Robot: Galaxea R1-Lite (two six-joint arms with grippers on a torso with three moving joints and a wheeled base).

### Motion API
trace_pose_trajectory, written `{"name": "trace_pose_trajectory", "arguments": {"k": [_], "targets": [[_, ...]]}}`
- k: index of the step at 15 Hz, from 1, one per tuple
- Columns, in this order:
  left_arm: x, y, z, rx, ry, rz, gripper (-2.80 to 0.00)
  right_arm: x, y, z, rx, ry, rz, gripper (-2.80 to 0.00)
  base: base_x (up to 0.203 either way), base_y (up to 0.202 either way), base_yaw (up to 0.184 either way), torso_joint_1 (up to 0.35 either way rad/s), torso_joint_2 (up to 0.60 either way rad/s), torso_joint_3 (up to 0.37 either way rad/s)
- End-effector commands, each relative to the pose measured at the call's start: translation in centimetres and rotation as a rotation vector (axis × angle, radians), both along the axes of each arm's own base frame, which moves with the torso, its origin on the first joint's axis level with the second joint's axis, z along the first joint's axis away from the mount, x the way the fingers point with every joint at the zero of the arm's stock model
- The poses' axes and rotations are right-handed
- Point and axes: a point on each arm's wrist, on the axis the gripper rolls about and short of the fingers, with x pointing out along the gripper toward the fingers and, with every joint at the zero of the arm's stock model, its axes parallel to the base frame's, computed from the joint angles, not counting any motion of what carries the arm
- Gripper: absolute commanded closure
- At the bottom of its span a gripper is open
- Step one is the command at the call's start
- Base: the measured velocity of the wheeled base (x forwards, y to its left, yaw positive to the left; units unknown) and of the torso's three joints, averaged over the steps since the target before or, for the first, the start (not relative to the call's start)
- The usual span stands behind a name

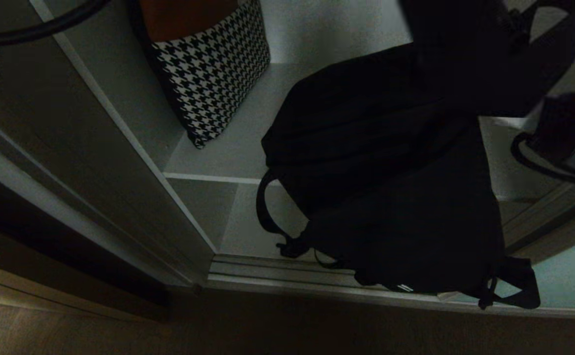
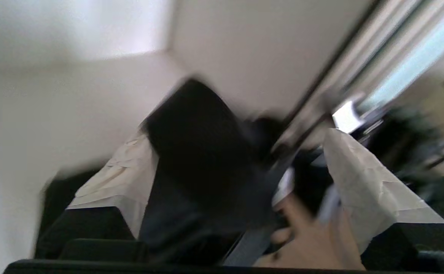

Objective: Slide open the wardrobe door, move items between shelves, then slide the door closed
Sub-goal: Place the bag on the higher shelf

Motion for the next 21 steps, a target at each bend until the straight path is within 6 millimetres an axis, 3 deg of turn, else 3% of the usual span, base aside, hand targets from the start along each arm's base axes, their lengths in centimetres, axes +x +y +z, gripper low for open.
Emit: {"name": "trace_pose_trajectory", "arguments": {"k": [1, 7, 12, 18, 21], "targets": [[0.3, 0.9, -0.4, 0.008, 0.011, 0.028, -2.80, -0.2, -0.6, 1.3, 0.043, -0.021, -0.010, 0.00, 0.000, 0.000, 0.000, 0.000, 0.00, 0.000], [2.1, 2.3, -1.0, -0.009, 0.052, 0.115, -2.80, 0.2, -1.7, 5.0, 0.123, -0.084, -0.047, 0.00, 0.000, 0.000, 0.000, 0.000, 0.00, 0.000], [3.9, 2.9, -3.1, 0.003, 0.144, 0.179, -2.80, 4.6, -2.8, 5.5, 0.119, -0.070, -0.163, 0.00, 0.000, 0.000, 0.000, 0.000, 0.00, 0.000], [3.9, 3.5, -5.0, 0.061, 0.176, 0.180, -2.80, 3.8, -4.5, 9.7, 0.222, -0.153, -0.162, 0.00, 0.000, 0.000, 0.000, 0.000, 0.00, 0.000], [4.5, 2.5, -7.0, 0.067, 0.220, 0.175, -2.80, 4.7, -4.4, 10.2, 0.226, -0.165, -0.163, 0.00, 0.000, 0.000, 0.000, 0.000, 0.00, 0.000]]}}
